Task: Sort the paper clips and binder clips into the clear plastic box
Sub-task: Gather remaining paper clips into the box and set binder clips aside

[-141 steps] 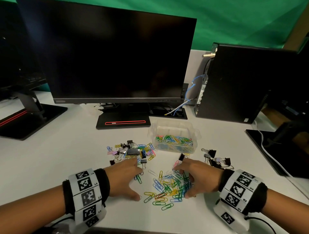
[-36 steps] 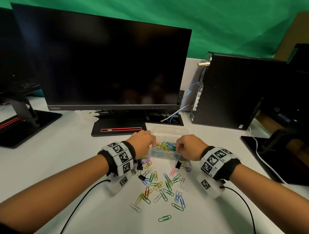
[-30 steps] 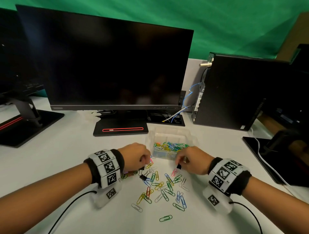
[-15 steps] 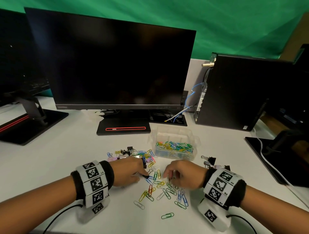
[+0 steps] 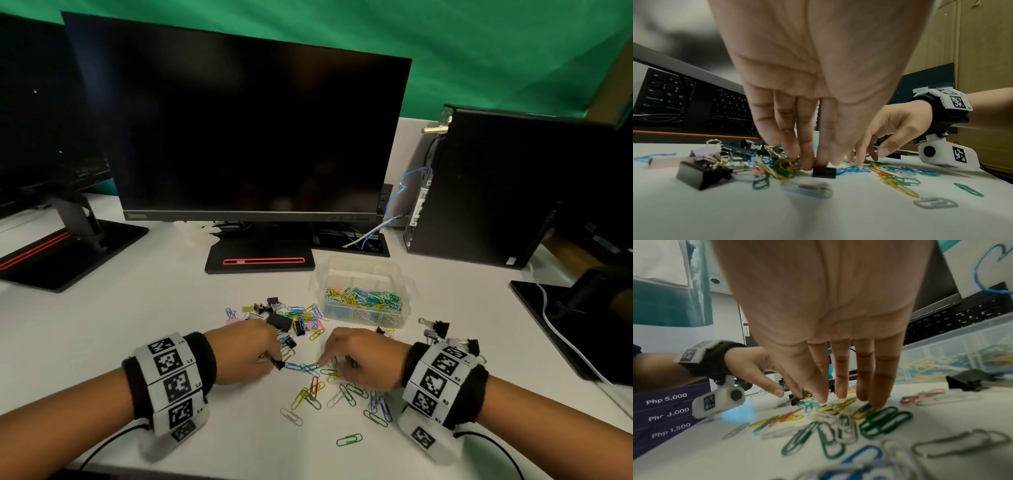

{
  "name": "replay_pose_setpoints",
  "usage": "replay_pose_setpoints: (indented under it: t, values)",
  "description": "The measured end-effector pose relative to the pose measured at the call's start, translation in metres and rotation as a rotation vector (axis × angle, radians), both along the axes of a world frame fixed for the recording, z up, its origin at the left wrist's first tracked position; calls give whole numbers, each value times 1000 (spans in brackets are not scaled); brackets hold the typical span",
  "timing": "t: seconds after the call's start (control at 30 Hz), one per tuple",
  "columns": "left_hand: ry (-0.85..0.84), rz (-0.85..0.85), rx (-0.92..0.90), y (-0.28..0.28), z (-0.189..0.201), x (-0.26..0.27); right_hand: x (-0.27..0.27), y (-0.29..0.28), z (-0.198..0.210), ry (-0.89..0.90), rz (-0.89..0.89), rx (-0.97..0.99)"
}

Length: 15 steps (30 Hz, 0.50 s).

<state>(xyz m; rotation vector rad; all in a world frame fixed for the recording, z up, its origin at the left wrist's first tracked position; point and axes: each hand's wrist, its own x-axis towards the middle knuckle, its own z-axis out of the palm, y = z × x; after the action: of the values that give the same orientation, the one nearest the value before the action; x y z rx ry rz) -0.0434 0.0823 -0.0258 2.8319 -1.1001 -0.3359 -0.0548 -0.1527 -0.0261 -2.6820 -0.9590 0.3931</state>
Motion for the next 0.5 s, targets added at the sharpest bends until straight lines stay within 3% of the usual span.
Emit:
replay_pose_setpoints:
  t: [0.33, 0.5]
  values:
    - [-36, 54, -9, -5, -5, -1, -10, 17, -3, -37, 204, -60]
    - [-1, 80, 26, -4, -4, 0, -7, 2, -1, 26, 178, -18]
